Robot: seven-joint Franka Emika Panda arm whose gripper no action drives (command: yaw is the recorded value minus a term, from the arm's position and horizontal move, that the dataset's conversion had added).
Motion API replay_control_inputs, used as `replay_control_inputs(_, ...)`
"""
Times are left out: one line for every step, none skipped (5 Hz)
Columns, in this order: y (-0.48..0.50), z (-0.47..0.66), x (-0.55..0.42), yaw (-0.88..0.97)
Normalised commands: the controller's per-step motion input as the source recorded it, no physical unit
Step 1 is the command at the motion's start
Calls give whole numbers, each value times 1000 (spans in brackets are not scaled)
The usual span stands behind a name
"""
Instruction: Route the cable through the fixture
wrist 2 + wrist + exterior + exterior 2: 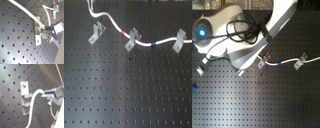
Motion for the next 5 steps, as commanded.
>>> replay_control_inputs(87,-578,79,857)
replay_control_inputs(80,-567,79,860)
replay_control_inputs(85,-526,69,891)
replay_control_inputs(-292,2,-47,51)
replay_control_inputs(-558,41,-414,0)
